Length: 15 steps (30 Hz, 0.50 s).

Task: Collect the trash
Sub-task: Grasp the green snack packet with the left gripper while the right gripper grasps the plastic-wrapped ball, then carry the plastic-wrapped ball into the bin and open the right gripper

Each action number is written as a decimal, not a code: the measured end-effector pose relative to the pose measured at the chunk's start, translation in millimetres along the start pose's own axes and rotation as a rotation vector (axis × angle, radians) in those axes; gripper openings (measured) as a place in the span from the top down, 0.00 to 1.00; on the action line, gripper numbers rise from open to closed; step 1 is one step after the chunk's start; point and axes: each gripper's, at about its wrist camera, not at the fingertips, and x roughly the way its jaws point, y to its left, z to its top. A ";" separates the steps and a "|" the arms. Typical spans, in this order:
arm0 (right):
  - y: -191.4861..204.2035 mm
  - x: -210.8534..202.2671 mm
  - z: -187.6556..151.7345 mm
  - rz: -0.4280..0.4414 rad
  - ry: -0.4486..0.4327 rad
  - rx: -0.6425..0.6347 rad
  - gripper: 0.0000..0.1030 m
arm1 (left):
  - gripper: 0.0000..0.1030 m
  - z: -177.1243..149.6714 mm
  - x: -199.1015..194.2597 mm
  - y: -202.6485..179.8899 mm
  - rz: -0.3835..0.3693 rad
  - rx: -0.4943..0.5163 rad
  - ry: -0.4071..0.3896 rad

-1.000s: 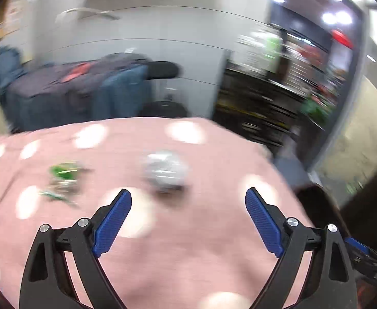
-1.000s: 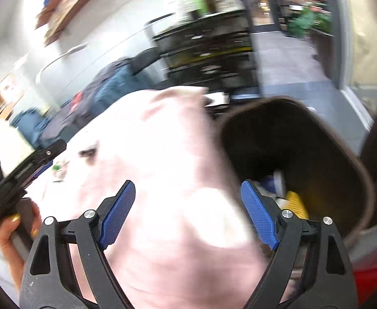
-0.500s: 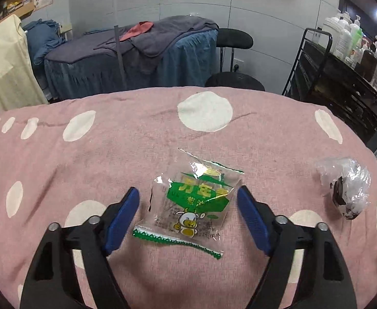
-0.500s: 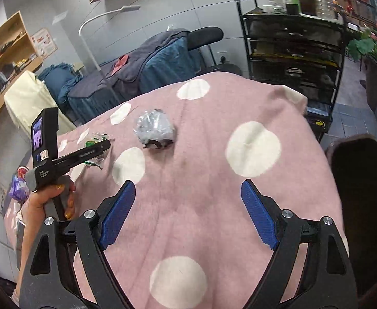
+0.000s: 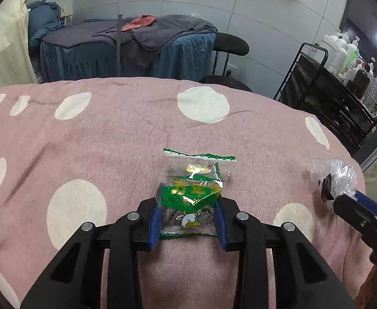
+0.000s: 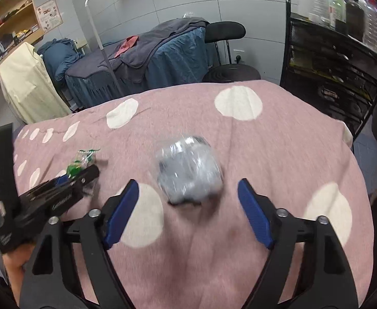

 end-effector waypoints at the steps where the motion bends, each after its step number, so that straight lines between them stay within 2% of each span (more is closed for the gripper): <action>1: 2.4 7.4 3.5 -0.003 0.012 -0.003 0.40 | 0.68 0.0 -0.6 -0.8 -0.001 0.003 -0.002; 3: 4.0 19.6 7.1 -0.022 0.038 -0.005 0.50 | 0.68 -0.7 -0.9 -1.7 -0.009 0.007 -0.004; 7: 0.1 20.5 3.7 -0.012 0.027 -0.001 0.57 | 0.68 -1.8 -3.8 -1.2 -0.029 0.002 -0.010; 11: -5.2 5.0 -7.7 0.037 0.029 0.026 0.58 | 0.68 -2.1 -6.4 -4.2 -0.041 0.000 -0.021; 15: -17.0 -24.9 -23.0 0.084 0.007 0.059 0.58 | 0.68 -4.8 -16.0 -18.3 -0.049 0.041 -0.049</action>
